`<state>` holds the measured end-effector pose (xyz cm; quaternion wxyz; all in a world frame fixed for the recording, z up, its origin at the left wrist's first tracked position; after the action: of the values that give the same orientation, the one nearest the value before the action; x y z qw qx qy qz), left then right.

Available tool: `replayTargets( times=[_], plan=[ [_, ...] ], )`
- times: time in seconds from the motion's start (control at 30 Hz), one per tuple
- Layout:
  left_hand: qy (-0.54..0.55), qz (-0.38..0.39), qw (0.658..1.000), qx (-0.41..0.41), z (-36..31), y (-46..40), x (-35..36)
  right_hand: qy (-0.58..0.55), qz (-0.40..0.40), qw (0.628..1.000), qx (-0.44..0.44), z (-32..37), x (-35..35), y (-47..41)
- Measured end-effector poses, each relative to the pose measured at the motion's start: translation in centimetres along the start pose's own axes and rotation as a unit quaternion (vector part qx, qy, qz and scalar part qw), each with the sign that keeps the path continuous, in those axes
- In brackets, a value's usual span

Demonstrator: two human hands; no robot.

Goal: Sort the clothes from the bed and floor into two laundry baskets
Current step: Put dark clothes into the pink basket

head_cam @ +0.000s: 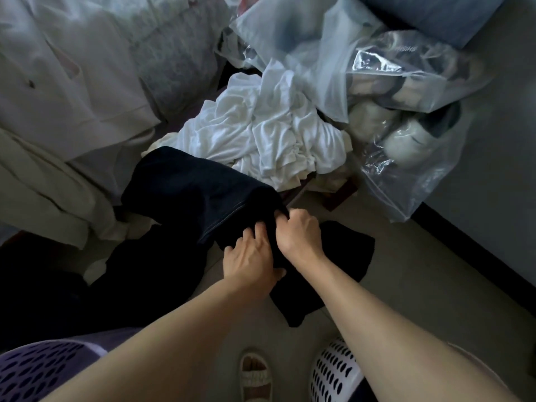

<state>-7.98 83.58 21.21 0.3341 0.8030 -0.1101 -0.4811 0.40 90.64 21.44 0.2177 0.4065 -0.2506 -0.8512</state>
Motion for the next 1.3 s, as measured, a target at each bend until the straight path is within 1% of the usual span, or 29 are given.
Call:
replayTargets(
  times=[0.13, 0.23, 0.33, 0.47, 0.53, 0.63, 0.73, 0.8, 0.87, 0.9, 0.97, 1.03, 1.17, 1.23, 1.3],
  plan=[
    [0.037, -0.054, 0.998, 0.018, -1.7, 3.4, -2.2, -0.054, -0.005, 0.997, -0.045, 2.5, -1.1, 3.8],
    [0.030, -0.105, 0.994, 0.029, -2.3, 6.5, -5.0, -0.075, -0.027, 0.995, -0.064, 4.5, -2.8, 7.3],
    [0.044, -0.116, 0.992, 0.034, -2.8, 9.7, -7.3, -0.075, -0.057, 0.992, -0.086, 6.5, -4.5, 10.8],
    [0.076, -0.150, 0.984, 0.064, -4.1, 14.6, -10.0, -0.082, -0.104, 0.983, -0.130, 8.9, -7.3, 16.5],
    [0.090, -0.167, 0.978, 0.090, -4.9, 17.2, -11.4, -0.101, -0.135, 0.972, -0.163, 10.0, -9.1, 19.9],
    [0.107, -0.194, 0.968, 0.121, -6.1, 20.4, -13.6, -0.169, -0.167, 0.950, -0.203, 10.7, -11.3, 23.8],
    [0.111, -0.211, 0.960, 0.145, -7.3, 24.1, -16.0, -0.231, -0.183, 0.928, -0.226, 10.3, -12.5, 27.5],
    [0.122, -0.221, 0.956, 0.148, -7.9, 26.3, -17.7, -0.227, -0.184, 0.926, -0.241, 9.6, -12.7, 29.2],
    [0.125, -0.230, 0.952, 0.160, -8.9, 28.9, -19.7, -0.198, -0.162, 0.939, -0.228, 8.6, -12.7, 30.7],
    [0.130, -0.234, 0.949, 0.166, -9.4, 30.1, -20.6, -0.182, -0.138, 0.950, -0.212, 8.1, -12.3, 31.2],
    [0.148, -0.244, 0.941, 0.184, -10.8, 32.5, -22.4, -0.142, -0.075, 0.976, -0.146, 6.7, -11.2, 32.1],
    [0.172, -0.255, 0.930, 0.202, -12.3, 34.8, -24.0, -0.113, -0.045, 0.990, -0.072, 4.9, -10.4, 32.9],
    [0.209, -0.285, 0.906, 0.231, -15.0, 38.9, -27.0, -0.192, -0.017, 0.981, -0.009, 2.3, -8.7, 34.0],
    [0.219, -0.298, 0.897, 0.242, -16.1, 40.7, -28.2, -0.232, -0.005, 0.973, 0.004, 1.7, -8.3, 34.4],
    [0.229, -0.308, 0.890, 0.247, -16.5, 42.0, -28.8, -0.253, -0.013, 0.967, 0.016, 1.4, -8.8, 35.0]
  ],
)
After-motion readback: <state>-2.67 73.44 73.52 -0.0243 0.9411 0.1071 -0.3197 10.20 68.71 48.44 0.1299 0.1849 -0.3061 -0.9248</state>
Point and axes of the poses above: each hand's wrist, its own y-axis away from the middle knuckle, its own x-axis out of the palm, z = x × y, the point moved 9 cm from there along -y, towards the middle knuckle, and after that the axes turned 11 degrees about z, right-handed, at the moved point
